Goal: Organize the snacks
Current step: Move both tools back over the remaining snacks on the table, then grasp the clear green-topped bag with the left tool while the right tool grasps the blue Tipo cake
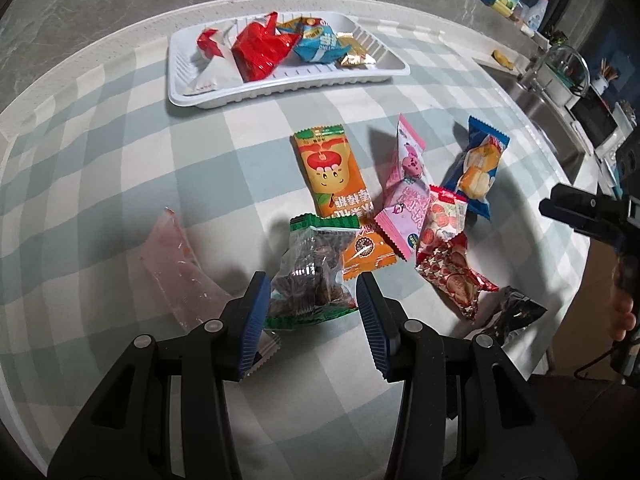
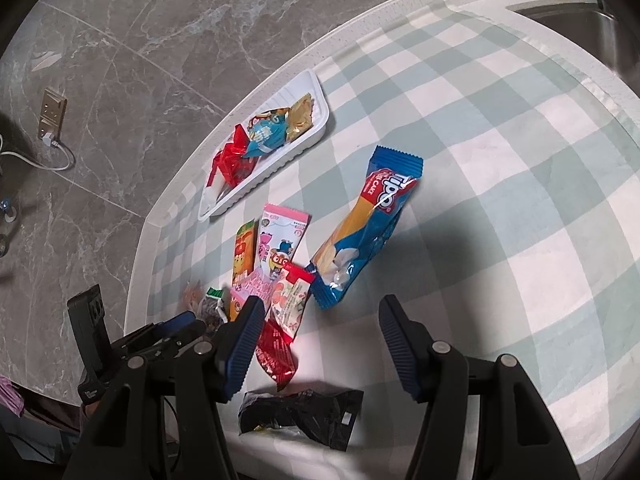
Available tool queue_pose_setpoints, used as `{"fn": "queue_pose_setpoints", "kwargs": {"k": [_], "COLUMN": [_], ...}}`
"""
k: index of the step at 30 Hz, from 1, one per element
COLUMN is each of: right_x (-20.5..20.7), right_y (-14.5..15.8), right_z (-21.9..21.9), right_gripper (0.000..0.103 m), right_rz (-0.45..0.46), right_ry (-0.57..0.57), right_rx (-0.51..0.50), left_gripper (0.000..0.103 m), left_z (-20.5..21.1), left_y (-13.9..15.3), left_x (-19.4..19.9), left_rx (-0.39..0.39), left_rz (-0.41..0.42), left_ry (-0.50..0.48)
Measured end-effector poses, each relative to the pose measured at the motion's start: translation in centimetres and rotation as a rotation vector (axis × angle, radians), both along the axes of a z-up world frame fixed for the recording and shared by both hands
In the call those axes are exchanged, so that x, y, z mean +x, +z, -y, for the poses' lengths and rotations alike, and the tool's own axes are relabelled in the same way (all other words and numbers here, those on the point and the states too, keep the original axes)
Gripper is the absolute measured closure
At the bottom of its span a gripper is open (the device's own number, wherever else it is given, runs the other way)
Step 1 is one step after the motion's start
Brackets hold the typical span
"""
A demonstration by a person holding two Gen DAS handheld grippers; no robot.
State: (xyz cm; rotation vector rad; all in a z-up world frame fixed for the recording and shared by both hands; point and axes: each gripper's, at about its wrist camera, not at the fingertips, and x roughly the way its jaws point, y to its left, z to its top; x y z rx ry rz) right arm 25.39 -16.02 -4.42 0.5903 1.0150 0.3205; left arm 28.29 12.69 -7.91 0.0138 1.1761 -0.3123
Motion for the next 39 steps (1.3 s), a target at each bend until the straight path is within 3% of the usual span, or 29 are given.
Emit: {"fn": "queue_pose_setpoints", "kwargs": {"k": [13, 24, 33, 36, 38, 39], "right_x": [3.1, 5.9, 7.7, 8.1, 8.4, 8.5], "right_y": [-1.7, -3.5, -4.1, -4.0, -4.1, -4.2], "right_z": [-0.3, -0.6, -1.3, -1.6, -1.8, -1.9], "right_gripper": [0.04, 0.04, 0.04, 0.05, 0.068, 0.068], "right_rz": [-0.052, -0.121, -0.156, -0.157, -0.161, -0.161], "right_ry": [-0.029, -0.054, -0.065, -0.054, -0.043, -0.036], "right_rx": [-0.003, 0.011, -0.007, -0.057, -0.087, -0.083], "left_gripper": [0.058, 0.058, 0.066, 0.069, 0.07, 0.071], "left_z": [-0.3, 0.0, 0.0, 0.0, 0.1, 0.0], "left_y": [-1.3, -2.4, -2.5, -2.3, -2.3, -2.3], "left_x": [1.4, 1.9, 2.1, 2.1, 2.1, 2.1], "left_rx": [0.02, -0.016, -0.028, -0.032, -0.035, -0.036], "left_rz": [-0.023, -0.046, -0.04, -0.034, -0.034, -0.033], "left_ry": [-0.001, -0.015, -0.025, -0.022, -0.019, -0.019]}}
